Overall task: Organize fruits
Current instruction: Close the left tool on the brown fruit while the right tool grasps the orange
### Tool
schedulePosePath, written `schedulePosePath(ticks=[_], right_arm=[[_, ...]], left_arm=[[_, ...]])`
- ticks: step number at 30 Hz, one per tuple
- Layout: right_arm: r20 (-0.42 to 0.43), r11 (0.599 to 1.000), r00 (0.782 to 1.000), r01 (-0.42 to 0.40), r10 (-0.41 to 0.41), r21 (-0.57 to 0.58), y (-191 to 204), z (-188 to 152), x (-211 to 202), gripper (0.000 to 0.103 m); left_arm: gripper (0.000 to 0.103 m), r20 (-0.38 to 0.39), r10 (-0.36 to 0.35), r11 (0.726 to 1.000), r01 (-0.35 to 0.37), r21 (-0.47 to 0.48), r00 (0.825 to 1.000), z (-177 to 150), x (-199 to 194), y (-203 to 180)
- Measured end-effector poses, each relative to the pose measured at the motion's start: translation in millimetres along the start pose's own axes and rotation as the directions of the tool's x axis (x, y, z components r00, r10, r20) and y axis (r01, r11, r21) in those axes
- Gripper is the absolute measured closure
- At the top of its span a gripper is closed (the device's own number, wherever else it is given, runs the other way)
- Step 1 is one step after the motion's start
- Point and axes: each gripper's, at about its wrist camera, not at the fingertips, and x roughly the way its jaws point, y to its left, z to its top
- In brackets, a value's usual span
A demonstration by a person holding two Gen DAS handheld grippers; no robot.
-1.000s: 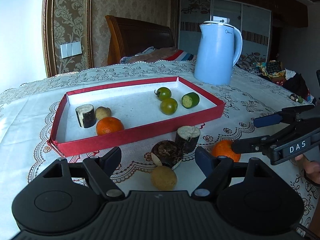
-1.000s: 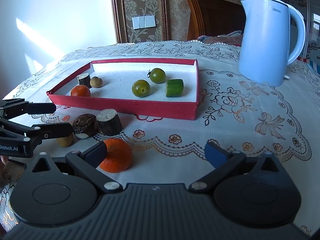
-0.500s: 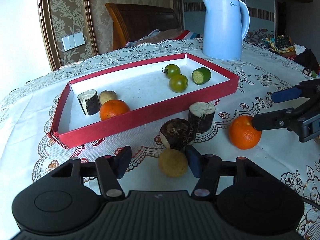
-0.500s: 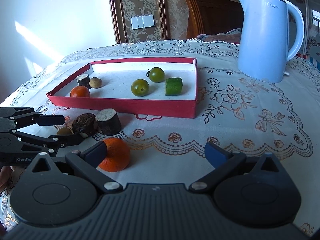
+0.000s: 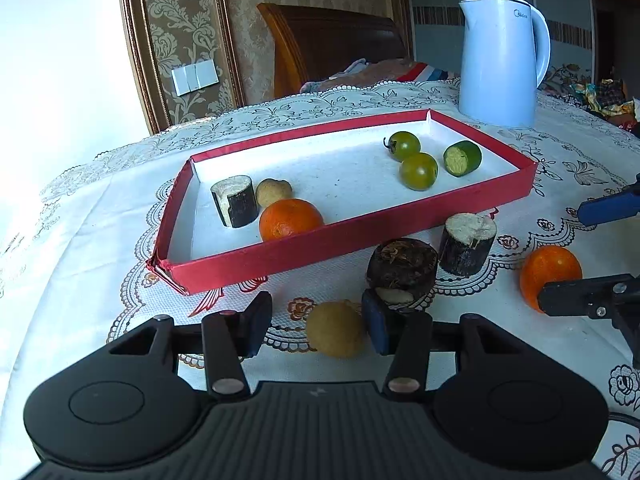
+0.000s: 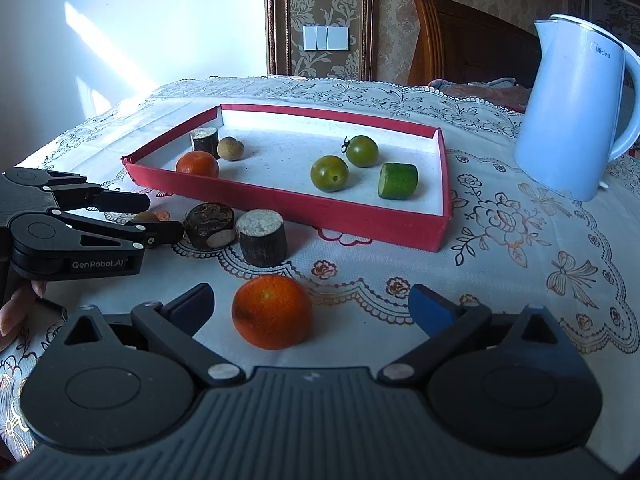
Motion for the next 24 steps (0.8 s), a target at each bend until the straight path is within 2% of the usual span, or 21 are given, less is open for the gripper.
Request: schedulePosePath(ticks=[5,17,19,20,24], right_arm=[[-0.031,1.000,1.000,-0.004,0.004,0.003,3,2,10,0.011],[-0.034,0.999,0.999,0.005,-0.006,-0.033,10,-1,15,0.019],[-0.037,0.999,0.999,0.007,-0.008,-0.035,11,-1,15,0.025],[-0.039,0.999,0.999,0.009,-0.011,-0.039,11,-2,16,0.034],[-0.034,0.999,0.999,-0.023,0.022,-0.029,12,-2,15,0.056]], left_arm=[[0.054,0.000,0.002,1.000,-0.002,-0.001,1.000,0,0,-1],[0.054,0.001,0.003,1.000,-0.003,0.002,1.000,0,-1,-1],[0.054,0.001,0.003,1.000,-0.003,0.001,1.000,0,-1,-1],[0.055,0.001,0.003,1.000,-0.003,0.003,1.000,0,-1,-2],[0.067,0.012,-0.007,0.999,0.007,0.037,1.000,-1,-4,-7]])
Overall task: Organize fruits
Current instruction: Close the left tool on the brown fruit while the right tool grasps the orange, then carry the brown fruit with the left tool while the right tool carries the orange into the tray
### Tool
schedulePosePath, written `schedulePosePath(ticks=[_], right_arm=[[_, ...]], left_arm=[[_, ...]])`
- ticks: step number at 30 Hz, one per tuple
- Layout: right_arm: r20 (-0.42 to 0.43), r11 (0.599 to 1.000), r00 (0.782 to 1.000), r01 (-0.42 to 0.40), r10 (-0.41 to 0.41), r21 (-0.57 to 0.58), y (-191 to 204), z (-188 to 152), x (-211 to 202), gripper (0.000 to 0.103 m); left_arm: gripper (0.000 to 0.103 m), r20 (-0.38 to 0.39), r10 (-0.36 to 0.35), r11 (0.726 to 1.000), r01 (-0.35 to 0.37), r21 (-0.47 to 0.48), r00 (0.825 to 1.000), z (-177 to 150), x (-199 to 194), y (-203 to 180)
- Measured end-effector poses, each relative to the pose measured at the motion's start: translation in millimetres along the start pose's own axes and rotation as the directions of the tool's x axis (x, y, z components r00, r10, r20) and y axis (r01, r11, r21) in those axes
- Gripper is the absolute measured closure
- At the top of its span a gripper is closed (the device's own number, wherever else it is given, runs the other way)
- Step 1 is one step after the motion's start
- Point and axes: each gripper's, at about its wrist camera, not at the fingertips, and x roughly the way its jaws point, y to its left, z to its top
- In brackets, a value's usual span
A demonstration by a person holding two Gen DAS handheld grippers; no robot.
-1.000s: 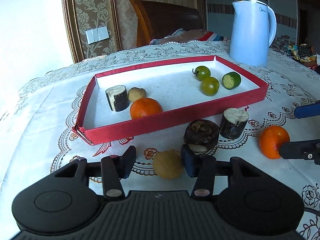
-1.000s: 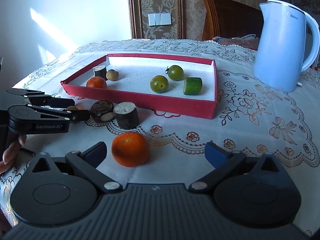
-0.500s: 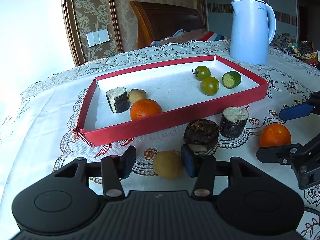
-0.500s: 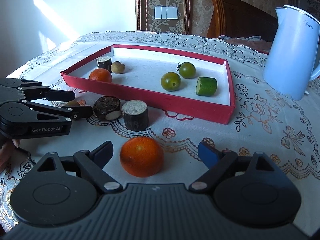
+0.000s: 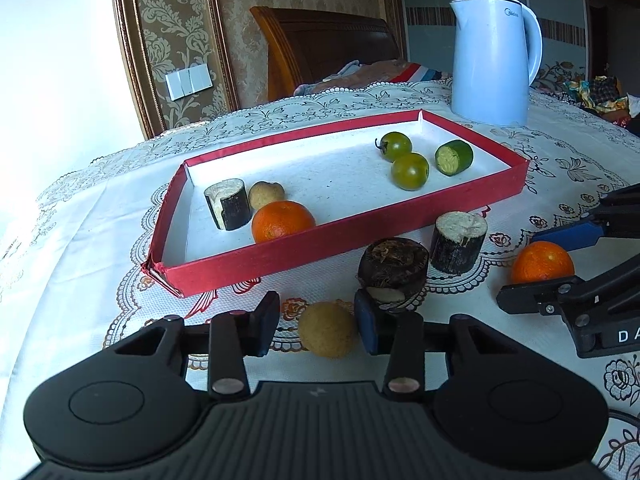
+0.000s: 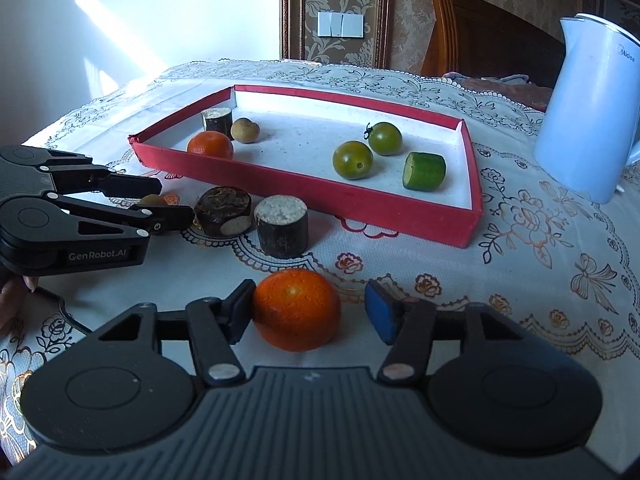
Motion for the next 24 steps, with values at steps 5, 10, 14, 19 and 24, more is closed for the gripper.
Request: schedulePosePath(ticks=[5,10,14,19,24], right_arm=[[0.012,0.999,1.000,0.010,-0.009,-0.031,7,-1,-1,0.062],[0.019,1.000,1.000,0.006,-0.006,-0.013,6,-1,-2,0.062],[0.047,1.000,0.999,0.001,-0.001,-0.004,4,2,-10,0.062],[0.107,1.000,0.994,0.009,-0.011,0.016,-2,16,-22,0.062],[0.129,0.998,0.991,0.035,-0.041,0.049,-12,38,-13,0.062]], left_arm=[[0.074,0.006,-0.011,1.000,0.011,0.029,1.000,-1,-2,-5],[0.074,0.013,0.011,0.999,-0.011,0.034,1.000,-1,-2,-7],[0.074,0.045,0.013,1.000,-0.014,0.024,0.999,1,-9,-6],[0.074,0.076,0.030,0.999,-0.031,0.017,0.997,13,-17,-6],[0.074,0.099,0.044,0.999,-0.041,-0.031,0.994,32,-22,0]])
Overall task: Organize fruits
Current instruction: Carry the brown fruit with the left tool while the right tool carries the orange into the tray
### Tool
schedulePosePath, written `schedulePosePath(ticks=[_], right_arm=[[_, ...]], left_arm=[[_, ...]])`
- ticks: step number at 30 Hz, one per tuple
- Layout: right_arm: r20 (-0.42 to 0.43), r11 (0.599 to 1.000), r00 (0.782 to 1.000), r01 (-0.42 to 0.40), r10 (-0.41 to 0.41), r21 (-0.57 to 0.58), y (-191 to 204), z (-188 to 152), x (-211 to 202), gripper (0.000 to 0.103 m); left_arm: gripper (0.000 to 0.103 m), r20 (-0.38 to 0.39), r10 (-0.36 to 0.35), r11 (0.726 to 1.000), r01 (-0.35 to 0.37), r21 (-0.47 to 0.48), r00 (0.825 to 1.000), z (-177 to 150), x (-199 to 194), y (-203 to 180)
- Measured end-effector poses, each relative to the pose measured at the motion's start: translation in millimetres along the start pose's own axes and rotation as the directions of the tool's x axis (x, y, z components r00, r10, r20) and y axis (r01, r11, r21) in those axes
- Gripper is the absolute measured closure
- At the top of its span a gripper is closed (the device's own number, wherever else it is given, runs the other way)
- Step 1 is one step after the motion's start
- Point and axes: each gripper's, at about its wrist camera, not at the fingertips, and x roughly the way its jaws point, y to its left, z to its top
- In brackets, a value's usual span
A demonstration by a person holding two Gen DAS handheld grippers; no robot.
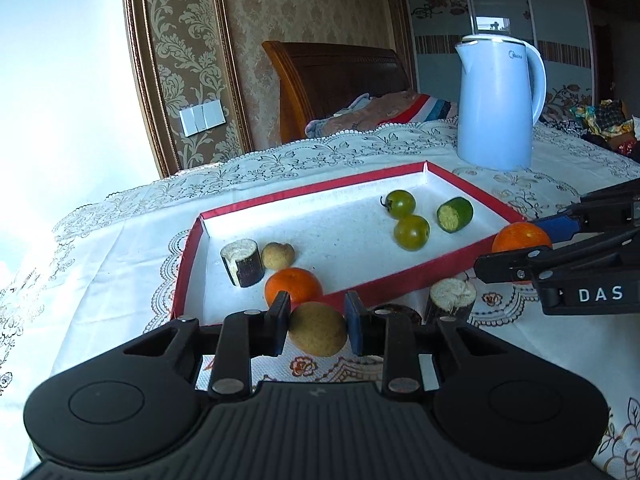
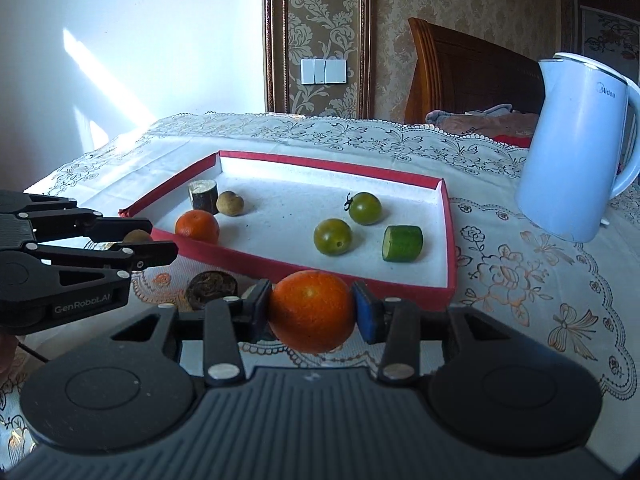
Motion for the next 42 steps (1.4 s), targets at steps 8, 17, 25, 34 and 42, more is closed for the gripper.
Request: schedulePosePath(ticks=[8,17,25,34,42], right_arm=[[0.028,0.995,0.997,0.075,-0.077,0.067,-20,40,43,0.062],[-0.021,0.982,0.991,0.133,-0.132,0.137,-39,58,104,0.062],[-0.041,0.975,0.987,0.160,-0.156,0.157,-46,62,130,0.062],[-0.029,0.975,0.986,0.169,-0.167,0.145,-43,62,130,0.062],[-0.027,0.974,0.985,0.171,-0.169,0.146,-43,62,130,0.062]], left_arm=[[0.074,0.014,0.056,0.997,-0.055,-0.047,0.998,35,35,5],[0.074,-0.035,0.127,0.981,-0.130,-0.143,0.991,51,94,23],[0.074,-0.074,0.148,0.965,-0.161,-0.208,0.986,52,114,38],[0.074,-0.072,0.151,0.960,-0.164,-0.227,0.986,55,119,38],[0.074,-0.086,0.134,0.959,-0.151,-0.238,0.987,53,120,39]])
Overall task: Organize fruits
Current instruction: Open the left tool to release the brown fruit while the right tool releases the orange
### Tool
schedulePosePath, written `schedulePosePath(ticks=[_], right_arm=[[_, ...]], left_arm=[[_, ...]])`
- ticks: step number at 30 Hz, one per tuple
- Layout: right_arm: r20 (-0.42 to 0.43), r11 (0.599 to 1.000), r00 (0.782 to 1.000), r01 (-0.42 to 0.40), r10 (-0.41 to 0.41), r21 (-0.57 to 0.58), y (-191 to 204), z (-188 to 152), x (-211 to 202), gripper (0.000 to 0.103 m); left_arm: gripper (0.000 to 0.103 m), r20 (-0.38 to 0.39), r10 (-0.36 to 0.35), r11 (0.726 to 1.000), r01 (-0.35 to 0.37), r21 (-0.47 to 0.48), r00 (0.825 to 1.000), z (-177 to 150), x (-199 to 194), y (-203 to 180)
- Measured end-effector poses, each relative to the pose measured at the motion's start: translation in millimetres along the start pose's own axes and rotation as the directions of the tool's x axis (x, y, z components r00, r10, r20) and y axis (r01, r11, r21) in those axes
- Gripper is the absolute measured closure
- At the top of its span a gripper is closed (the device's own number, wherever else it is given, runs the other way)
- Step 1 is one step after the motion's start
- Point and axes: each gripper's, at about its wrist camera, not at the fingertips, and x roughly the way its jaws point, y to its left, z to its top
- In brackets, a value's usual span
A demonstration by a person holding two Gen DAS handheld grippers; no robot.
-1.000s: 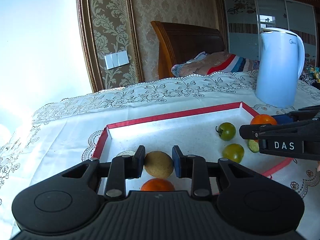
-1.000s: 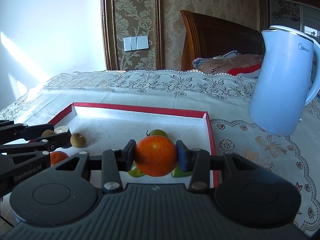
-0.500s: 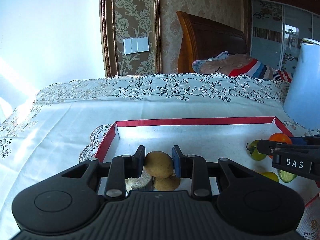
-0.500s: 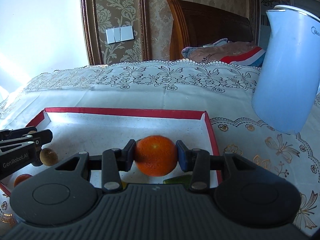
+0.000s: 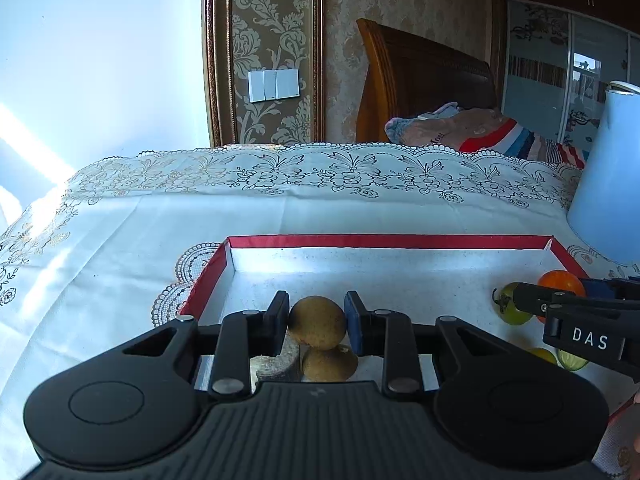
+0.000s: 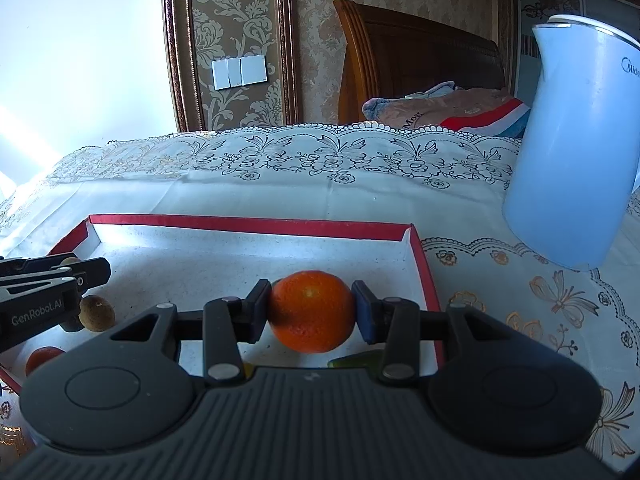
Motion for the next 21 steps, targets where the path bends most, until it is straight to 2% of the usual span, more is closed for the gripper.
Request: schedulePosePath(ticks=[2,4,5,6,8,21], right_arm=[[0.000,1.000,1.000,0.000,0.000,-0.002,0,0,0,0.062],[0.001,1.000,1.000,-0.001,0.001,-0.008,1,0,0,0.060],[0.006,1.000,1.000,0.002,-0.002,-0.011,2,0,-1,0.054],[0.013,1.000,1.000,0.007,-0.006,-0.013,2,0,-2,0.044],[0.031,1.000,0.999,0.013,-0.012,-0.016,3,0,-5,0.035],[0.063,1.000,0.998,0.026,-0.025,-0.002,1,-1,-13,0.022]], left_arm=[[0.072,0.006,0.013,1.000,-0.013,0.013,1.000,-1,-1,-3],[0.058,0.013,0.022,1.000,-0.022,0.009,1.000,-1,-1,-3],[0.041,0.020,0.021,1.000,-0.022,0.005,1.000,-2,-2,-3],[0.031,0.040,0.021,1.000,-0.021,-0.003,0.999,-2,-5,-1],[0.029,0.073,0.028,1.000,-0.028,-0.011,0.997,-2,-9,-1],[0.026,0.074,0.021,1.000,-0.020,-0.017,0.997,-4,-13,2]])
